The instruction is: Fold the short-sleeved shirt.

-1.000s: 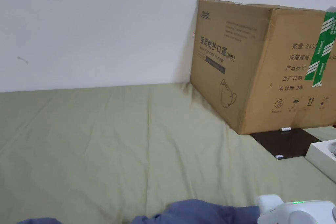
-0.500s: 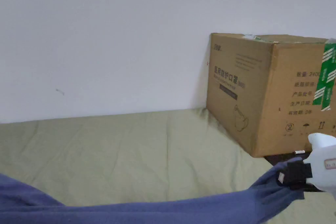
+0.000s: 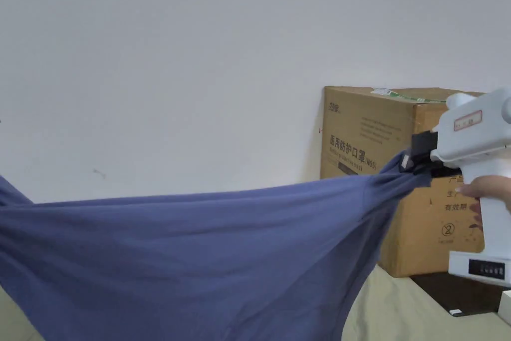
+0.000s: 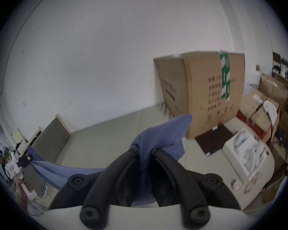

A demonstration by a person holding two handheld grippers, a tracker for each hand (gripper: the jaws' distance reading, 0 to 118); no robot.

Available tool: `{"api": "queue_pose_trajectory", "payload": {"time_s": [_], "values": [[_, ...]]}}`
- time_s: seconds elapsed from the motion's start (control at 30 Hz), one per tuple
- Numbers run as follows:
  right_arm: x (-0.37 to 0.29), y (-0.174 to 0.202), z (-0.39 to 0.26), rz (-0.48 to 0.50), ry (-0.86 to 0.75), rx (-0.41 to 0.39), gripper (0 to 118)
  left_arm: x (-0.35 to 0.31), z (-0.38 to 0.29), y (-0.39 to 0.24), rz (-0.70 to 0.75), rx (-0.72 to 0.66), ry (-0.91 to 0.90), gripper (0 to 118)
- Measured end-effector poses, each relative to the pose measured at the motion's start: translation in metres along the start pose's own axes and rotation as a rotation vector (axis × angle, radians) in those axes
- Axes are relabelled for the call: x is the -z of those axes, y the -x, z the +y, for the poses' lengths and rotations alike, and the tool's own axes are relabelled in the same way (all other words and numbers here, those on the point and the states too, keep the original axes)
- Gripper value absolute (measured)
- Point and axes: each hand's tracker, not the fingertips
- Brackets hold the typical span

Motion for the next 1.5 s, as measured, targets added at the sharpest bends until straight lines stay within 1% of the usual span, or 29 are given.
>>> {"api": "queue_pose_trajectory", "payload": {"time_s": [0.07,0.13,0.27,0.33,0.43,0.5,0.6,0.63,0.7,0.77,0.87,0.9,1.0,1.03,1.07,1.13,1.17,1.27,1.4,1.5], "values": [[0.009,0.007,0.023,-0.028,-0.062,-0.018,8,0.012,0.010,-0.002,-0.012,-0.024,-0.021,6],[0.009,0.013,0.042,-0.047,-0.130,-0.015,8,0.021,0.015,-0.010,-0.028,-0.025,-0.027,6],[0.004,0.025,0.080,-0.100,-0.259,-0.060,8,0.048,0.020,-0.032,-0.047,0.023,-0.013,6],[-0.001,0.029,0.095,-0.123,-0.309,-0.081,8,0.058,0.021,-0.044,-0.061,0.024,-0.012,6],[-0.008,0.030,0.113,-0.152,-0.341,-0.110,8,0.072,0.025,-0.057,-0.088,0.015,-0.023,6],[-0.012,0.026,0.116,-0.183,-0.362,-0.155,8,0.077,0.024,-0.065,-0.100,0.030,-0.044,6],[-0.009,0.008,0.104,-0.179,-0.353,-0.156,8,0.085,0.018,-0.071,-0.114,0.064,-0.051,6],[-0.005,0.000,0.094,-0.171,-0.330,-0.152,8,0.088,0.011,-0.070,-0.107,0.071,-0.033,6],[0.005,-0.017,0.061,-0.158,-0.245,-0.123,8,0.096,-0.009,-0.065,-0.087,0.057,0.060,6],[0.020,-0.041,0.012,-0.142,-0.125,-0.078,8,0.102,-0.045,-0.054,-0.077,0.014,0.187,6],[0.038,-0.074,-0.071,-0.155,0.080,-0.011,8,0.099,-0.107,-0.034,-0.055,-0.032,0.327,6],[0.041,-0.084,-0.096,-0.152,0.140,0.000,8,0.095,-0.126,-0.028,-0.039,-0.025,0.366,6],[0.037,-0.105,-0.174,-0.175,0.297,-0.003,8,0.075,-0.182,-0.005,-0.022,-0.039,0.481,6],[0.034,-0.113,-0.195,-0.166,0.345,0.000,8,0.065,-0.199,0.002,-0.025,-0.048,0.514,6],[0.028,-0.120,-0.213,-0.150,0.378,0.023,8,0.055,-0.212,0.008,-0.022,-0.051,0.535,6],[0.010,-0.128,-0.240,-0.131,0.410,0.079,8,0.031,-0.233,0.018,-0.009,-0.055,0.554,6],[0.001,-0.133,-0.251,-0.133,0.426,0.100,8,0.019,-0.240,0.026,-0.007,-0.078,0.562,6],[-0.029,-0.135,-0.272,-0.133,0.435,0.084,8,-0.016,-0.258,0.046,-0.044,-0.171,0.565,6],[-0.053,-0.131,-0.284,-0.098,0.462,0.080,8,-0.045,-0.264,0.061,-0.018,-0.168,0.586,6],[-0.052,-0.123,-0.289,-0.087,0.489,0.049,8,-0.052,-0.261,0.064,0.021,-0.170,0.618,6]]}}
